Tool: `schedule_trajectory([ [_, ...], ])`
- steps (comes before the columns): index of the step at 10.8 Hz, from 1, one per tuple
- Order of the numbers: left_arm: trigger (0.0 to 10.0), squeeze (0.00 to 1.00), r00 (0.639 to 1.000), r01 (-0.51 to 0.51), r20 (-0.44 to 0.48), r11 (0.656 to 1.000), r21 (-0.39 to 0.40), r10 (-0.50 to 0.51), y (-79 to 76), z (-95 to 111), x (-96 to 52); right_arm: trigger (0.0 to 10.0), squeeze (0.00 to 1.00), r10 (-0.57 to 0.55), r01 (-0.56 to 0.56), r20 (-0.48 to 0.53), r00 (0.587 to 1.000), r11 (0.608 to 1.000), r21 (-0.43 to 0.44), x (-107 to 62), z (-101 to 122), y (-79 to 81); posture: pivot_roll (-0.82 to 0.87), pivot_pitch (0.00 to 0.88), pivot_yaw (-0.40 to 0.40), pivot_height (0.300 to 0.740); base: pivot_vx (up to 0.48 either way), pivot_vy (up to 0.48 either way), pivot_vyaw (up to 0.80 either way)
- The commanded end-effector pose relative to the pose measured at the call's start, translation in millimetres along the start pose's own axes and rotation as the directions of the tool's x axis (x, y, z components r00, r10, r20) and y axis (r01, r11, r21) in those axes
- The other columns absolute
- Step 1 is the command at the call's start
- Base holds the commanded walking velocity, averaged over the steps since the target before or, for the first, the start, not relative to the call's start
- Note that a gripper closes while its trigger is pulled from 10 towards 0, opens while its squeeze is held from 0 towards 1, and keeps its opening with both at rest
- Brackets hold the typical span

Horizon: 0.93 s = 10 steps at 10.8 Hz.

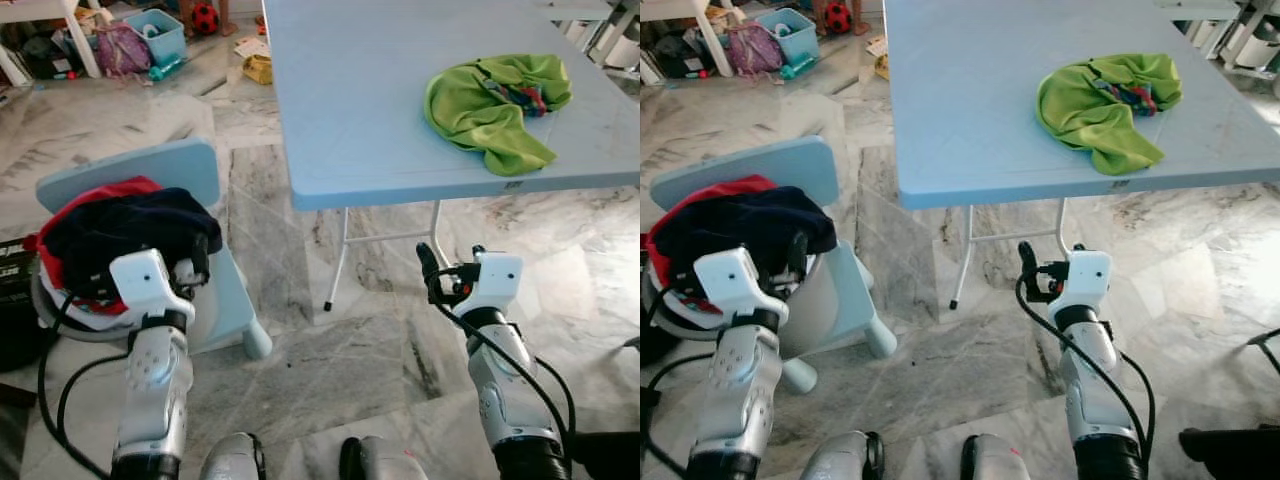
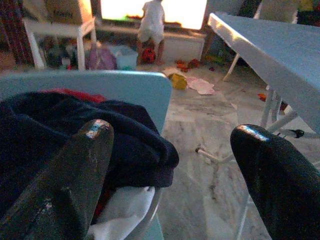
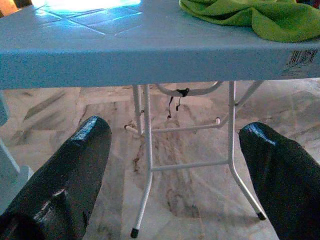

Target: Hang hanger

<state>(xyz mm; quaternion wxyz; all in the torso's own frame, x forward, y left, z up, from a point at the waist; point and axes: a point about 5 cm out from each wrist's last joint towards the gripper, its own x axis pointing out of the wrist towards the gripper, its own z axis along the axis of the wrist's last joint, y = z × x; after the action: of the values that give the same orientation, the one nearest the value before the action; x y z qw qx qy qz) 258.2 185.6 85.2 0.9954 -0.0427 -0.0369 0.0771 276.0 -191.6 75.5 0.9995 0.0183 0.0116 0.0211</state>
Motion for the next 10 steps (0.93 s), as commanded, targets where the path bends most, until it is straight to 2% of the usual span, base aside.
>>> schedule_trajectory([
  [1,10.0,0.0,0.999,0.007,-0.04,0.999,0.037,-0.006,2.0,-3.8,-6.3,10.0,0.0,0.003,-0.003,-0.009,1.0,1.0,0.004,-4.6,-2.8,0.0,0.03,0.158,-0.045,0.74,0.0,0.0,0.0],
  [3,10.0,0.0,0.991,0.055,-0.127,0.996,0.07,-0.046,8.7,-15.8,-29.7,10.0,0.0,0.02,-0.02,0.002,1.0,0.998,0.052,-15.4,-0.5,5.5,0.04,0.164,-0.046,0.74,0.0,0.0,0.0],
  [4,10.0,0.0,0.987,0.053,-0.156,0.996,0.067,-0.042,12.4,-21.0,-35.7,10.0,0.0,0.027,-0.027,0.007,1.0,0.998,0.06,-17.0,0.7,7.5,0.04,0.166,-0.048,0.74,0.0,0.0,0.0],
  [5,10.0,0.0,0.986,0.039,-0.165,0.996,0.079,-0.025,19.5,-23.7,-39.0,10.0,0.0,0.032,-0.032,-0.002,0.999,0.997,0.064,-19.0,-1.4,10.1,0.04,0.164,-0.05,0.74,0.0,0.0,0.0],
  [6,10.0,0.0,0.99,0.042,-0.138,0.995,0.094,-0.028,19.9,-18.5,-34.0,10.0,0.0,0.039,-0.039,-0.007,0.999,0.997,0.073,-19.2,-2.6,13.0,0.04,0.164,-0.05,0.74,0.0,0.0,0.0],
  [7,10.0,0.0,0.98,0.05,-0.196,0.993,0.106,-0.028,19.3,-19.8,-32.7,10.0,0.0,0.046,-0.046,0.0,0.999,0.996,0.077,-18.8,0.4,15.5,0.04,0.158,-0.046,0.74,0.0,0.0,0.0],
  [8,10.0,0.0,0.982,0.057,-0.186,0.988,0.141,-0.03,19.0,-19.4,-33.9,10.0,0.0,0.044,-0.044,0.005,0.999,0.996,0.08,-19.1,2.2,15.3,0.04,0.161,-0.041,0.74,0.0,0.0,0.0],
  [9,10.0,0.0,0.983,0.088,-0.174,0.974,0.21,-0.051,17.7,-20.1,-35.8,10.0,0.0,0.041,-0.041,0.003,0.999,0.996,0.082,-20.3,1.6,13.8,0.04,0.162,-0.041,0.74,0.0,0.0,0.0],
  [10,10.0,0.0,0.979,0.118,-0.183,0.978,0.171,-0.086,14.5,-20.3,-37.9,10.0,0.0,0.038,-0.038,-0.003,0.999,0.996,0.081,-21.7,0.3,12.9,0.04,0.161,-0.044,0.74,0.0,0.0,0.0],
])
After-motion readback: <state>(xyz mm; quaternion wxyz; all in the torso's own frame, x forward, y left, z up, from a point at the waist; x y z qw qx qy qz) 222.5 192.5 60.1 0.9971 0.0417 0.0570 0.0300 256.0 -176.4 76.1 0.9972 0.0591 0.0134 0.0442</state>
